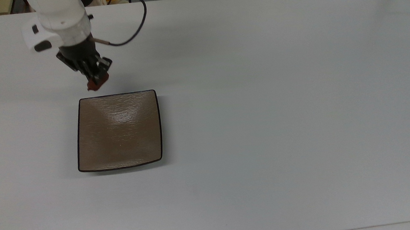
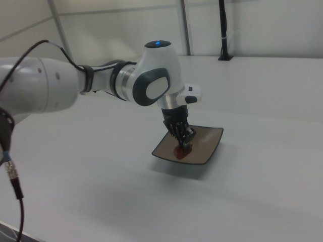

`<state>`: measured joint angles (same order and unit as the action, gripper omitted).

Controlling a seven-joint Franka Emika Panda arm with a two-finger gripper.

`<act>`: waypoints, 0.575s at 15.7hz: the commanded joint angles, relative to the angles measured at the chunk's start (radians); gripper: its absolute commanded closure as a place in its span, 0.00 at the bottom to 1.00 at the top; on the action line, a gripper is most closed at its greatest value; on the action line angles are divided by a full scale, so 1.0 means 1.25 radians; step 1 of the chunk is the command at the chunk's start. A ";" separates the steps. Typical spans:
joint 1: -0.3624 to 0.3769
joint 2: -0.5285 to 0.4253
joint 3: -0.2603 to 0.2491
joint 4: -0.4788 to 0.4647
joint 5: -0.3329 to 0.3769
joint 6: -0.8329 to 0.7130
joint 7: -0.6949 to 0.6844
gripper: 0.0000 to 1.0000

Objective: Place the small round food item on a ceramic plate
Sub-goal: 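Lift the red item and carry it over the square plate, then lower the item onto the plate and open the gripper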

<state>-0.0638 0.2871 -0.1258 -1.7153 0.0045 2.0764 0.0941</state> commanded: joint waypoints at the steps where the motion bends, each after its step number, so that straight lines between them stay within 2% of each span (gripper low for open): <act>1: -0.031 0.136 0.051 0.156 0.010 0.012 0.091 1.00; 4: -0.053 0.213 0.093 0.226 0.005 0.049 0.133 1.00; 8: -0.066 0.232 0.142 0.231 0.004 0.111 0.186 1.00; 9: -0.066 0.235 0.144 0.227 0.004 0.111 0.187 0.92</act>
<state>-0.1320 0.5664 0.0177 -1.4542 0.0061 2.2088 0.2879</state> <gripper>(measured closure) 0.894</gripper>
